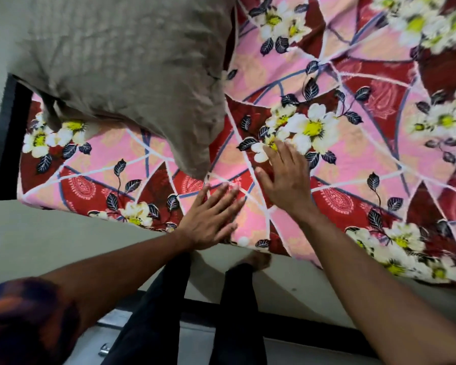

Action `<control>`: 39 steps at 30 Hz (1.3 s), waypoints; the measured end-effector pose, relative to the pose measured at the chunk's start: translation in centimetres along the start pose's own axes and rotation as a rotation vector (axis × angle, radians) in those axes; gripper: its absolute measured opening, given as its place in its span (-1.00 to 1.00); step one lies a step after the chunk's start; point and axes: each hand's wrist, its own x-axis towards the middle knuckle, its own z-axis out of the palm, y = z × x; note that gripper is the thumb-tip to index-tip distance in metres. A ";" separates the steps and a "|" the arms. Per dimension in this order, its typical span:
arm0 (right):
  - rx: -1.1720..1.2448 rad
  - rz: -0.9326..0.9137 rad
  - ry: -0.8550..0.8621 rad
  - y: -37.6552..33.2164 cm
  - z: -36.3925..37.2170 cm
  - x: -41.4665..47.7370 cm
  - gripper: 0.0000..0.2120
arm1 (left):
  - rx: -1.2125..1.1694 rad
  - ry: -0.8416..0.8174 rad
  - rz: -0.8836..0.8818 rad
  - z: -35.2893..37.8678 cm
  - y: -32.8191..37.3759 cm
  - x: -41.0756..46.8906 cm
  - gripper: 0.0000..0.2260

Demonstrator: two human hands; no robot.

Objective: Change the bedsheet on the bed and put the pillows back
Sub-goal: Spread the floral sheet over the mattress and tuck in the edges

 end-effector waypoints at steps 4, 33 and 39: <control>-0.072 0.133 -0.114 2.3 1.8 -2.7 -0.41 | 0.027 -0.059 0.153 0.4 0.4 -2.0 -0.45; 0.128 1.080 0.203 14.7 -1.5 -24.6 -0.33 | -0.005 -0.084 0.552 1.2 17.3 10.6 -0.44; 0.179 0.712 0.297 15.0 -3.7 -16.7 -0.51 | -0.101 0.023 0.311 -1.2 19.7 18.6 -0.48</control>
